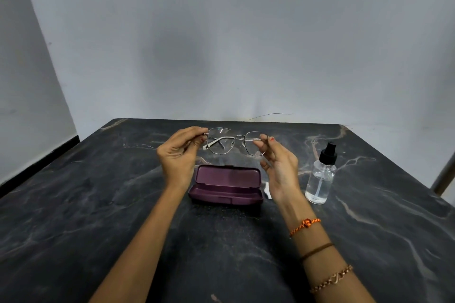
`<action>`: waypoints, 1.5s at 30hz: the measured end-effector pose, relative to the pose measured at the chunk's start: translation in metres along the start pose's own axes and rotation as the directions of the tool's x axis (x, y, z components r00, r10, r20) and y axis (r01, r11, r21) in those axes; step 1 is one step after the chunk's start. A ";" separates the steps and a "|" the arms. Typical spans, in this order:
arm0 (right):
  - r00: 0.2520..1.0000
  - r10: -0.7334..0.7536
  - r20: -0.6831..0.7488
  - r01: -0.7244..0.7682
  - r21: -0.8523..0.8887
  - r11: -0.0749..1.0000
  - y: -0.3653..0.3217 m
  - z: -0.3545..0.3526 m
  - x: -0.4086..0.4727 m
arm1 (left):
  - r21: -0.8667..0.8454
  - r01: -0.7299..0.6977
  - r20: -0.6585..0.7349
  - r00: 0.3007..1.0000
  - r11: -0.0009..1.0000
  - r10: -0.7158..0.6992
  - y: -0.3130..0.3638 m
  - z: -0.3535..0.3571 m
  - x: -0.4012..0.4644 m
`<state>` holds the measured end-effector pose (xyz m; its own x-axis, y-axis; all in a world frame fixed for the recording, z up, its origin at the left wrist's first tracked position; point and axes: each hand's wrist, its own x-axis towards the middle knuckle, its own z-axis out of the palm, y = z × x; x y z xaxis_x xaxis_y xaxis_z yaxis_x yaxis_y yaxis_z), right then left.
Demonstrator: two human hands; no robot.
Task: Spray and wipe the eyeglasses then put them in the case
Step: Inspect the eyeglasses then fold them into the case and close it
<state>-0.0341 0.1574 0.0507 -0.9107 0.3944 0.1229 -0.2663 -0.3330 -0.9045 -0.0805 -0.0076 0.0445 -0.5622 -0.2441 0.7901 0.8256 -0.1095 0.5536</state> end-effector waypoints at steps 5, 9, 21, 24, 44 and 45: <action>1.000 0.009 0.018 -0.009 -0.027 1.000 0.006 0.001 -0.002 | -0.380 0.373 0.049 0.922 0.847 -0.384 0.005 0.006 -0.004; 0.999 0.031 0.034 -0.031 0.015 0.999 0.009 0.002 -0.002 | -0.567 0.516 0.173 0.837 0.642 -0.520 0.004 0.007 -0.006; 0.995 0.062 0.073 -0.081 0.301 0.950 0.004 -0.004 0.001 | -0.643 0.620 0.316 0.749 0.449 -0.582 0.005 0.004 -0.009; 0.993 0.090 0.073 -0.110 0.341 0.934 0.004 -0.006 0.000 | -0.623 0.622 0.309 0.752 0.474 -0.582 0.006 0.005 -0.009; 0.982 0.166 0.086 -0.178 0.162 0.971 0.026 0.070 -0.059 | -0.032 0.524 -0.078 0.848 0.851 -0.525 0.036 -0.110 -0.007; 0.979 0.179 0.098 -0.190 0.116 0.975 0.029 0.076 -0.063 | 0.027 0.522 -0.094 0.850 0.853 -0.518 0.036 -0.122 -0.010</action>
<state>-0.0087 0.0572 0.0475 -0.9700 0.2429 -0.0016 -0.1236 -0.4993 -0.8576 -0.0391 -0.1269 0.0245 -0.9009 -0.2416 0.3605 0.4091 -0.1951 0.8914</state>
